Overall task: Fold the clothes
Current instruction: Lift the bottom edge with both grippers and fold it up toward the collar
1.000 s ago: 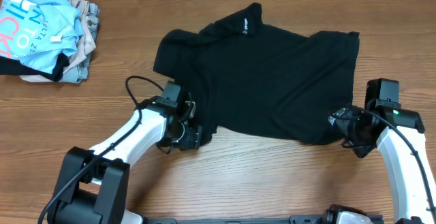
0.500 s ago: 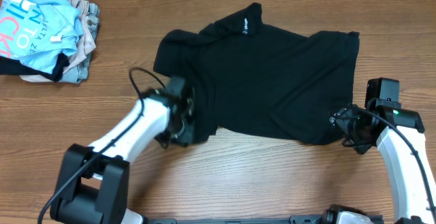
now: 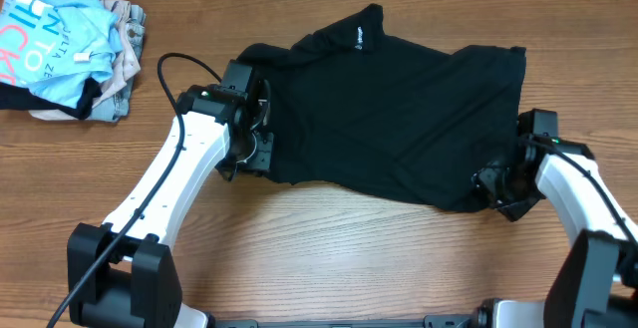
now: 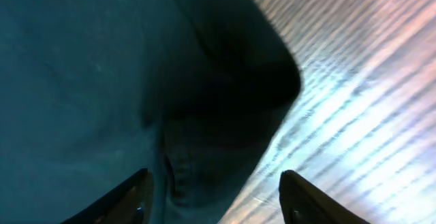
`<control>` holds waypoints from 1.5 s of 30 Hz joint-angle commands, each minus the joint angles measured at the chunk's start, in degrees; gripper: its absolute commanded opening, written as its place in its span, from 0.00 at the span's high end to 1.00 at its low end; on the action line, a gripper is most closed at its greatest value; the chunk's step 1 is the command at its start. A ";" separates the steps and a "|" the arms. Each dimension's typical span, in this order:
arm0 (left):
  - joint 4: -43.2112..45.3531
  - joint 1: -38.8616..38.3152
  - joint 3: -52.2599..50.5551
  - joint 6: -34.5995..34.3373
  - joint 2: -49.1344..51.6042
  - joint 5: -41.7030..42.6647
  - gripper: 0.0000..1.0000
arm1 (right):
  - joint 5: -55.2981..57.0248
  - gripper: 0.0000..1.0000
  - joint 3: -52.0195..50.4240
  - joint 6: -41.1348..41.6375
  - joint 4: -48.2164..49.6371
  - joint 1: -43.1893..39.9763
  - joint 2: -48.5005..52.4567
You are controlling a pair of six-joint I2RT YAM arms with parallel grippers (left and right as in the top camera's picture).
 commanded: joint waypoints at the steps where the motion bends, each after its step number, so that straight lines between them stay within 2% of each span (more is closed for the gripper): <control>1: -0.20 0.13 1.25 1.38 -0.17 -2.27 0.96 | 0.76 0.39 0.00 0.02 0.63 1.07 1.70; 3: 0.00 0.15 1.25 1.38 -0.17 -2.49 0.96 | 1.25 0.40 0.00 0.02 0.68 1.09 2.38; 5: 0.50 0.35 1.25 1.36 -0.17 -2.67 0.96 | 2.54 0.45 0.00 0.00 0.52 1.07 3.52; 8: 1.01 0.35 1.25 1.33 -0.17 -3.56 0.96 | 2.95 0.66 0.00 0.02 -0.09 0.98 3.69; 11: 1.51 0.48 1.36 1.16 -0.17 -4.72 0.96 | 2.89 0.96 0.07 0.09 -1.44 0.15 3.63; 19: -2.91 5.14 7.93 0.70 -0.20 -4.96 0.96 | 2.73 0.96 5.14 -0.04 -11.41 -3.28 -0.79; 25: -11.41 7.37 19.63 3.58 -0.20 -4.98 0.96 | 1.36 0.96 9.90 -1.95 -21.64 -3.52 -11.15; 30: -14.86 7.32 23.19 4.15 -0.20 -4.96 0.96 | 1.18 0.96 9.90 -1.88 -27.39 -3.52 -18.45; 36: -14.62 7.23 23.26 4.13 -0.17 -4.46 0.96 | 1.27 0.96 9.88 -1.92 -23.21 -3.52 -23.04; 45: -5.95 3.32 23.12 3.96 1.66 -2.62 0.96 | 1.53 0.96 9.51 -1.90 -14.14 -3.52 -16.09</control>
